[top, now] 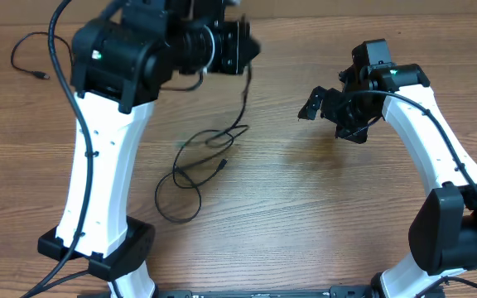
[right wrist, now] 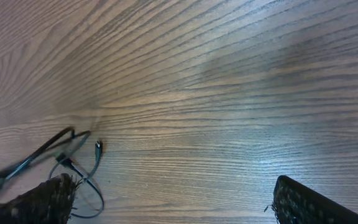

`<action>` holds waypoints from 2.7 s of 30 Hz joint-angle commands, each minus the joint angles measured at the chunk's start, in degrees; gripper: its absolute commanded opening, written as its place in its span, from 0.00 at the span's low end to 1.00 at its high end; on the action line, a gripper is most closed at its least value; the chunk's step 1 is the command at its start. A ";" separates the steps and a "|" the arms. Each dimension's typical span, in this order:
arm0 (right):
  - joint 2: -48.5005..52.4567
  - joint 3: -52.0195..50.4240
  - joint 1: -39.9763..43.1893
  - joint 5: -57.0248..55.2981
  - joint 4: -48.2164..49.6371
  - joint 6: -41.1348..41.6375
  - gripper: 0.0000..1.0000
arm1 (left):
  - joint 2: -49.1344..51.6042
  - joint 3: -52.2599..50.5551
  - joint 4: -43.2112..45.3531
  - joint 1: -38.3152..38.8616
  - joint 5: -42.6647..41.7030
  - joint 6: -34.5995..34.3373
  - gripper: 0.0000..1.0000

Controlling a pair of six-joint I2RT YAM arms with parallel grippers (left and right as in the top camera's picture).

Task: Untangle cables

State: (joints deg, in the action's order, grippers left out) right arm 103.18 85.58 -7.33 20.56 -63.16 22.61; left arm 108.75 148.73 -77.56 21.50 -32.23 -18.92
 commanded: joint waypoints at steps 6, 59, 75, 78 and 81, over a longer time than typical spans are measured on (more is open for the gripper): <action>-0.39 -0.02 -0.15 0.00 0.09 -0.20 1.00 | -3.45 0.31 13.22 -8.09 -26.34 -9.31 0.04; -0.39 -0.02 -0.15 0.00 0.09 -0.20 1.00 | -3.28 0.31 35.28 -14.71 -23.17 -41.33 0.04; -0.39 -0.02 -0.15 0.00 0.09 -0.20 1.00 | -3.28 0.31 11.65 -14.71 -11.67 -24.74 0.04; -0.39 -0.02 -0.15 0.00 0.09 -0.17 1.00 | -3.28 0.31 5.31 -14.71 -4.59 -20.87 0.04; -0.39 -0.02 -0.15 0.00 0.09 -0.20 1.00 | -3.28 0.31 0.72 -14.69 0.79 -17.55 0.05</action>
State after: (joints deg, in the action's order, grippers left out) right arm 103.18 85.47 -7.31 20.60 -63.09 22.46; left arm 106.26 148.49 -74.96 6.70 -40.14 -43.33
